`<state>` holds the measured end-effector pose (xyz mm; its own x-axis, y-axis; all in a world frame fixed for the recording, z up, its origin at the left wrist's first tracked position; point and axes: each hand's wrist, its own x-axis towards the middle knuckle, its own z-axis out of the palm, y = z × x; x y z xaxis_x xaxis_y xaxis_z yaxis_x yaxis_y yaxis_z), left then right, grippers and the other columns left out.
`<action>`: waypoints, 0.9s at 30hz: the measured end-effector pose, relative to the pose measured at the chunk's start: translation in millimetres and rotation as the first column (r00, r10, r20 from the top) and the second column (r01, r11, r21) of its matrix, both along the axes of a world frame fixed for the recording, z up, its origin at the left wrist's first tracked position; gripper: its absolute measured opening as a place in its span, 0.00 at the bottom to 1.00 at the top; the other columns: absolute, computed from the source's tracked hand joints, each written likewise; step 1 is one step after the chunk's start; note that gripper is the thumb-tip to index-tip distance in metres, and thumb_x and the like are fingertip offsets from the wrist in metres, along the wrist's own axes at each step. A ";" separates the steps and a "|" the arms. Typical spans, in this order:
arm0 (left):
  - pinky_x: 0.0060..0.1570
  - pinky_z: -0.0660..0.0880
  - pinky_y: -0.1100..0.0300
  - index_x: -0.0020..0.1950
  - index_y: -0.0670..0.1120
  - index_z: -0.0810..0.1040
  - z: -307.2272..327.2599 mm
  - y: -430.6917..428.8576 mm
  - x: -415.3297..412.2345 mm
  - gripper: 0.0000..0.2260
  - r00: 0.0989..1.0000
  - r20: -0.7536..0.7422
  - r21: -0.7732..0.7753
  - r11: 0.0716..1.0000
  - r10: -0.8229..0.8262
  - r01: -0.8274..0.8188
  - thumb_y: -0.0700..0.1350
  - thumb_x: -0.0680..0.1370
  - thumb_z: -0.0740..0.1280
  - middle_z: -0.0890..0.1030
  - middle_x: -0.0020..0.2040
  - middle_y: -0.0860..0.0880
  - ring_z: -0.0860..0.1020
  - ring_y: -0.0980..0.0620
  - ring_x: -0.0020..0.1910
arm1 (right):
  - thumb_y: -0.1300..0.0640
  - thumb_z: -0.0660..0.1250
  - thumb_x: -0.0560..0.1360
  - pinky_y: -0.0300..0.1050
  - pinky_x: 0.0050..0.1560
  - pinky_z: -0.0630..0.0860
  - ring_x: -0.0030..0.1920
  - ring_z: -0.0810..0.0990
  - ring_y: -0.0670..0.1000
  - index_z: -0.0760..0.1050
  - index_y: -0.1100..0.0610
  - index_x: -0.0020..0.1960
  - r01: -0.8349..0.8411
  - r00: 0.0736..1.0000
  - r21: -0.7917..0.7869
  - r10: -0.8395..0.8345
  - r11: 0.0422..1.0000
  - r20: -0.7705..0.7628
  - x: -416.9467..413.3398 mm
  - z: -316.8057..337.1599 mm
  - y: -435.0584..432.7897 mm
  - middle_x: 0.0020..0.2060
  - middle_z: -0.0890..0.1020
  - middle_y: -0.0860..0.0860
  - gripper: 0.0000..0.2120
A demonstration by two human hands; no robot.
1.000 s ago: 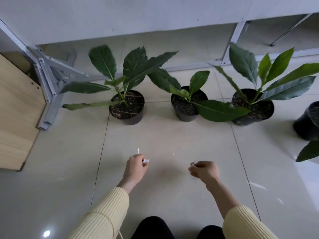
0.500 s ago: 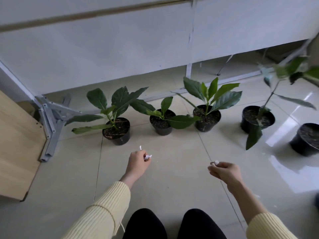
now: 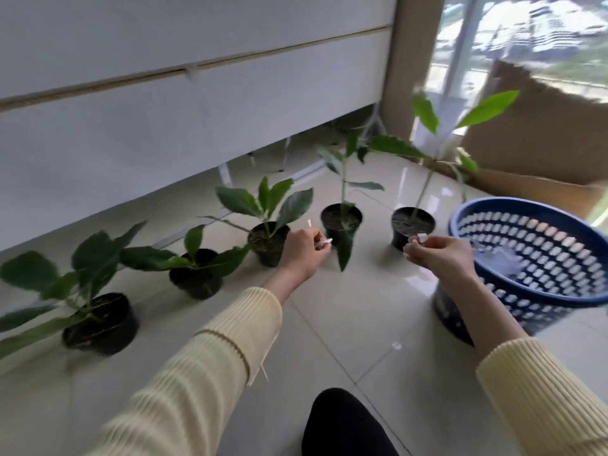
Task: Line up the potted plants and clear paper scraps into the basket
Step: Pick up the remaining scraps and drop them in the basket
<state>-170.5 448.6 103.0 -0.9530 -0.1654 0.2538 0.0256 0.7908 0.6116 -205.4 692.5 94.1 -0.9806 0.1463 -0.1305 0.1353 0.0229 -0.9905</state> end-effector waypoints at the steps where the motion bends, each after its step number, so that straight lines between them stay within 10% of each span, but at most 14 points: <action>1: 0.40 0.72 0.61 0.41 0.40 0.80 6.6 16.9 -8.7 0.07 0.999 -0.016 -0.004 0.999 -0.037 0.037 0.44 0.72 0.71 0.83 0.39 0.43 0.79 0.48 0.38 | 0.66 0.75 0.69 0.36 0.40 0.81 0.29 0.82 0.47 0.81 0.63 0.40 0.019 1.000 0.022 -0.019 1.000 -0.016 -1.9 6.6 12.1 0.32 0.81 0.57 0.03; 7: 0.39 0.69 0.61 0.43 0.40 0.80 27.9 136.0 -62.1 0.07 0.964 -0.043 -0.016 0.965 -0.262 0.262 0.44 0.72 0.70 0.83 0.40 0.42 0.79 0.47 0.40 | 0.62 0.77 0.66 0.46 0.47 0.81 0.38 0.83 0.53 0.82 0.64 0.42 0.254 0.967 0.177 -0.249 0.951 -0.052 -26.1 21.3 104.6 0.36 0.83 0.57 0.08; 12: 0.42 0.73 0.59 0.45 0.39 0.80 26.1 213.2 -92.8 0.07 0.912 -0.063 -0.041 0.914 -0.406 0.404 0.43 0.73 0.70 0.83 0.42 0.42 0.80 0.46 0.41 | 0.60 0.77 0.67 0.31 0.30 0.74 0.32 0.80 0.44 0.83 0.61 0.44 0.375 0.926 0.313 -0.368 0.873 -0.082 -40.5 18.4 156.1 0.34 0.84 0.51 0.08; 27: 0.45 0.72 0.66 0.51 0.39 0.80 -35.0 309.8 -130.4 0.08 0.761 0.077 -0.036 0.761 -0.644 0.648 0.38 0.72 0.71 0.84 0.48 0.42 0.77 0.53 0.41 | 0.66 0.69 0.71 0.37 0.45 0.69 0.41 0.76 0.49 0.81 0.62 0.51 0.202 0.969 0.776 -0.235 0.597 -0.071 -53.2 -49.9 217.7 0.46 0.84 0.57 0.09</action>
<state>-301.0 758.4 68.0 -0.8412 0.5079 0.1855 0.5102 0.6321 0.5832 -258.6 910.1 44.1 -0.9029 0.4178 0.1014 0.2743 0.7414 -0.6124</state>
